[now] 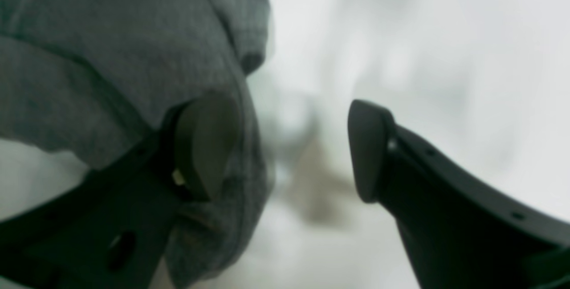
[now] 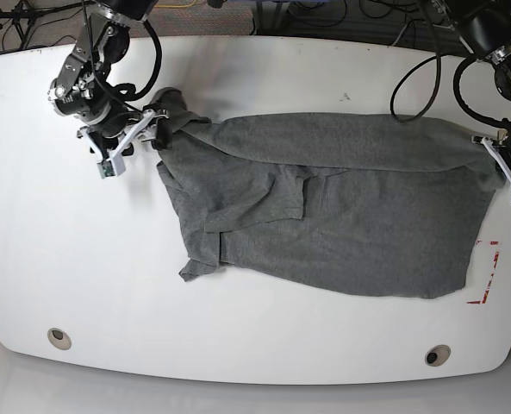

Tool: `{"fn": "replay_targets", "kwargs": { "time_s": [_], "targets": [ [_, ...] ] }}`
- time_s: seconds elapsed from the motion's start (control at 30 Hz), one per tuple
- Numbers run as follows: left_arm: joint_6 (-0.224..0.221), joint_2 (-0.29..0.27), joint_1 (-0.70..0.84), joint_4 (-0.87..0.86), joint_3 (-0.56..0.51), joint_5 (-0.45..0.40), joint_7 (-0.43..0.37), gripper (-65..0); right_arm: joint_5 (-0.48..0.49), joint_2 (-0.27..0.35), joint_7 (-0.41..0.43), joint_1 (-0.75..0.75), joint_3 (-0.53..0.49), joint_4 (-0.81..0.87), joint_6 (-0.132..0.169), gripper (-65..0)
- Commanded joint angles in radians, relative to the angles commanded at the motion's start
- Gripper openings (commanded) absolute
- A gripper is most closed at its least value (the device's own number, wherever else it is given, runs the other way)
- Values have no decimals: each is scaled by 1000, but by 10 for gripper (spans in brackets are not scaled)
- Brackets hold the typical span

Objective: Fold the T-shirt properly
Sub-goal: 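Regrasp the shirt corner with the right gripper and pull it outward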

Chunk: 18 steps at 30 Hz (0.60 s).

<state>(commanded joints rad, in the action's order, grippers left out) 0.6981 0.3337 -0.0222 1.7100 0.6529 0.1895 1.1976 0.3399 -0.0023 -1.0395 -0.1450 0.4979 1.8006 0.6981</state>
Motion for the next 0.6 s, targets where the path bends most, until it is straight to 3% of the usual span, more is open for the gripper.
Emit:
{"fn": "replay_targets", "kwargs": {
  "time_s": [0.13, 0.47, 0.6],
  "targets": [
    [0, 0, 0, 0, 0, 0, 0, -650, 0, -11, 0, -14, -44, 2, 0, -249],
    [0, 0, 0, 0, -2, 0, 0, -650, -9, -46, 0, -21, -46, -6, 0, -257],
    [0, 0, 0, 0, -2, 0, 0, -650, -9, -46, 0, -21, -46, -6, 0, -344]
  ]
}}
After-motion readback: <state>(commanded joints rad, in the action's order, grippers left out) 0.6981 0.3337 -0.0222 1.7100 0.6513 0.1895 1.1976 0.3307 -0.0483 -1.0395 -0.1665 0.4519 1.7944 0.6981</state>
